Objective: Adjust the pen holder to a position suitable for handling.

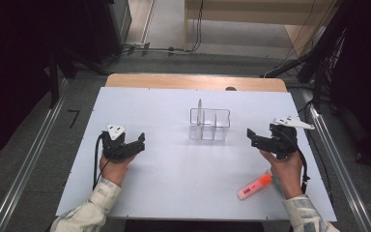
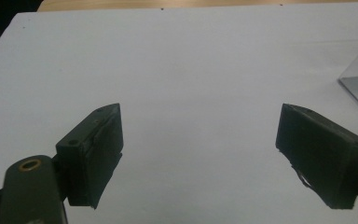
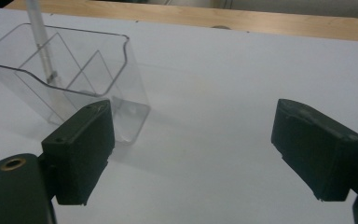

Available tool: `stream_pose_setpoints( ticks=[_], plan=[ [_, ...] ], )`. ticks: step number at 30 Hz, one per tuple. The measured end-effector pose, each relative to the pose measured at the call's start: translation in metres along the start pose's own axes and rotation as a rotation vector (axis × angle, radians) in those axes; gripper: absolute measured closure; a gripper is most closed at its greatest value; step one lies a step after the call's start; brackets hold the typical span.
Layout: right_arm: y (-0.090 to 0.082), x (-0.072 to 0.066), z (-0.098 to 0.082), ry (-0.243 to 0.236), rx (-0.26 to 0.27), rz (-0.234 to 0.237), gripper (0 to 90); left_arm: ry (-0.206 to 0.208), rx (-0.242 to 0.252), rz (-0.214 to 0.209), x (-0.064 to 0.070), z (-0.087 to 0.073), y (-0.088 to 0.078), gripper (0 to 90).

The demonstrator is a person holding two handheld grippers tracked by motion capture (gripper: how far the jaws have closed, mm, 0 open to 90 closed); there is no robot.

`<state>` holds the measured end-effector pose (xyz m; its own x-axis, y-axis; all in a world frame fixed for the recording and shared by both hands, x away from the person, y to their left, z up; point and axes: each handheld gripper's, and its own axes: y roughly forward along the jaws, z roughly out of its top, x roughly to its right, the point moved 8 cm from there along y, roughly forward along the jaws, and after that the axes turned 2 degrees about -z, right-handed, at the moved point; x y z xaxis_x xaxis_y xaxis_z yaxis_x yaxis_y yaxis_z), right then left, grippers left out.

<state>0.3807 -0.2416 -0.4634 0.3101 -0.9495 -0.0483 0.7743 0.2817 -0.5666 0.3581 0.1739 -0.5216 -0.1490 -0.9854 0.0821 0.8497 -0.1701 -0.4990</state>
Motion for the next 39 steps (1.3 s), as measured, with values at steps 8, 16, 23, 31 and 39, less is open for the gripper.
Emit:
stream_pose_setpoints(
  ticks=[8, 16, 23, 31, 39],
  plan=[
    [-0.019, 0.037, -0.022, 0.022, -0.005, -0.048, 12.0, 0.044, -0.011, -0.043, 0.030, -0.001, 0.000, 10.4],
    [-0.035, 0.061, -0.037, 0.033, 0.000, -0.074, 12.0, 0.089, -0.008, -0.090, 0.063, -0.002, -0.001, 10.3],
    [-0.035, 0.067, -0.044, 0.051, -0.001, -0.081, 12.0, 0.111, -0.016, -0.124, 0.088, -0.004, -0.001, 10.3],
    [-0.030, 0.067, -0.046, 0.045, -0.009, -0.093, 12.0, 0.146, -0.029, -0.197, 0.127, -0.009, 0.003, 10.3],
    [-0.030, 0.069, -0.047, 0.053, -0.011, -0.097, 12.0, 0.178, -0.044, -0.273, 0.164, -0.016, 0.006, 10.3]
  ],
)
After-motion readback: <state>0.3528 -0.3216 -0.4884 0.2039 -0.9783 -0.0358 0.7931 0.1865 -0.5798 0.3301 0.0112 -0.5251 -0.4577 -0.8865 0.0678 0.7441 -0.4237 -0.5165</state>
